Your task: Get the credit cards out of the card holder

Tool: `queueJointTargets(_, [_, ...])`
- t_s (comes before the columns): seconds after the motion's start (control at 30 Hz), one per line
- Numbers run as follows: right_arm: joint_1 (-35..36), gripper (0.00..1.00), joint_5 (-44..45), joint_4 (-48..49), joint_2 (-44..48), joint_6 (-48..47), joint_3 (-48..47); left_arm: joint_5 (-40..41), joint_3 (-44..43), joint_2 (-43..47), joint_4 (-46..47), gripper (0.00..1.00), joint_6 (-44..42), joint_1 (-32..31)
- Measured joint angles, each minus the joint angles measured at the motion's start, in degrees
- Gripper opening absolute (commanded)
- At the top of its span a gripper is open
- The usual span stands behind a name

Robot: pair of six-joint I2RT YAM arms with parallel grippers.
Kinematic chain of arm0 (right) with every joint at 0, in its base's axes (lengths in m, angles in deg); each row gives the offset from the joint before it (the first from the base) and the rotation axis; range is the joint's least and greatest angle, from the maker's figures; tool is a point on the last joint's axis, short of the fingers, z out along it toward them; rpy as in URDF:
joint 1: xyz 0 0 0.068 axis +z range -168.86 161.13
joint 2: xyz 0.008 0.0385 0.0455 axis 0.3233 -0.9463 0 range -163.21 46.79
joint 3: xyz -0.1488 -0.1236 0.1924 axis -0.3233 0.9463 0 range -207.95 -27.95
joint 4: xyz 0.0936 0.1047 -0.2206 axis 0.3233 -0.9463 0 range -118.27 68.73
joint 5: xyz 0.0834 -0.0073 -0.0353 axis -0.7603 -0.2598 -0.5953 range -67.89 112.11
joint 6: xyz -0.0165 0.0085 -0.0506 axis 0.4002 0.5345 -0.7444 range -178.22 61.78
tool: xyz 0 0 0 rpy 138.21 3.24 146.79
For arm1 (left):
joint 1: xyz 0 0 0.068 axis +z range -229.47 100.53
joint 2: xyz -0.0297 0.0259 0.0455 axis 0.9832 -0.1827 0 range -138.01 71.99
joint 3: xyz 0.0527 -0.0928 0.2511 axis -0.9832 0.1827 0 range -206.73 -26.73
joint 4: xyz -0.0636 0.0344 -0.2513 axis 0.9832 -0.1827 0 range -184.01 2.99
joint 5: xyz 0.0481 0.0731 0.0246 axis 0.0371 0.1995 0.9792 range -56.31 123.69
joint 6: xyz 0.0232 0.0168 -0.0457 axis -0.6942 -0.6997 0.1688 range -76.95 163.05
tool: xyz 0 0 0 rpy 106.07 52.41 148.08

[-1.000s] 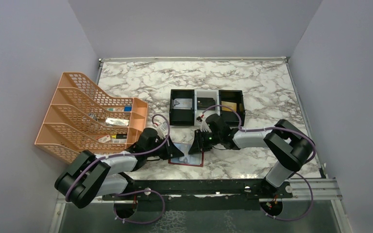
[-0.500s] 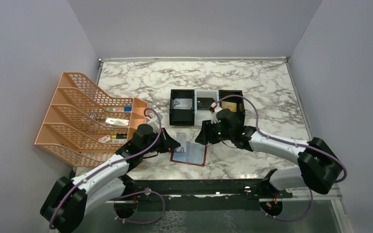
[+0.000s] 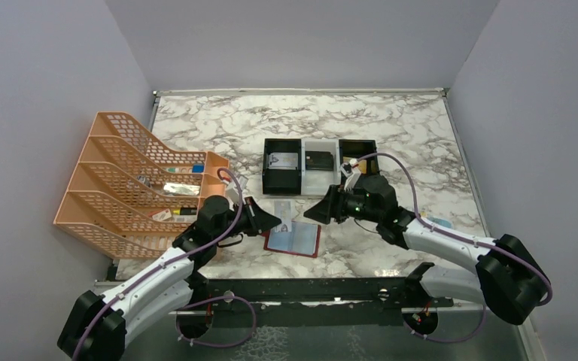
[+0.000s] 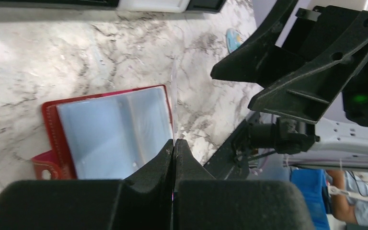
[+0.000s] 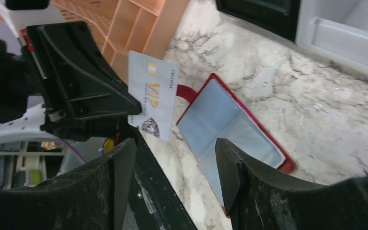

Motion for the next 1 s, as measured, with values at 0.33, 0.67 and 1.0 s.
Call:
queueJointTargets(0.33, [0.0, 0.57, -11.2, 13.4, -4.8, 4.9, 0.7, -8.1, 0.2, -1.8, 11.8, 0.00, 4.3, 0.0])
queueJointTargets(0.67, [0.0, 0.24, -18.7, 22.2, -9.0, 10.6, -1.5, -12.0, 0.2, -2.3, 19.0, 0.00, 8.6, 0.0])
queueJointTargets(1.0, [0.0, 0.05, -23.2, 29.0, -11.0, 14.6, -1.6, -13.2, 1.2, -2.3, 22.4, 0.00, 10.1, 0.0])
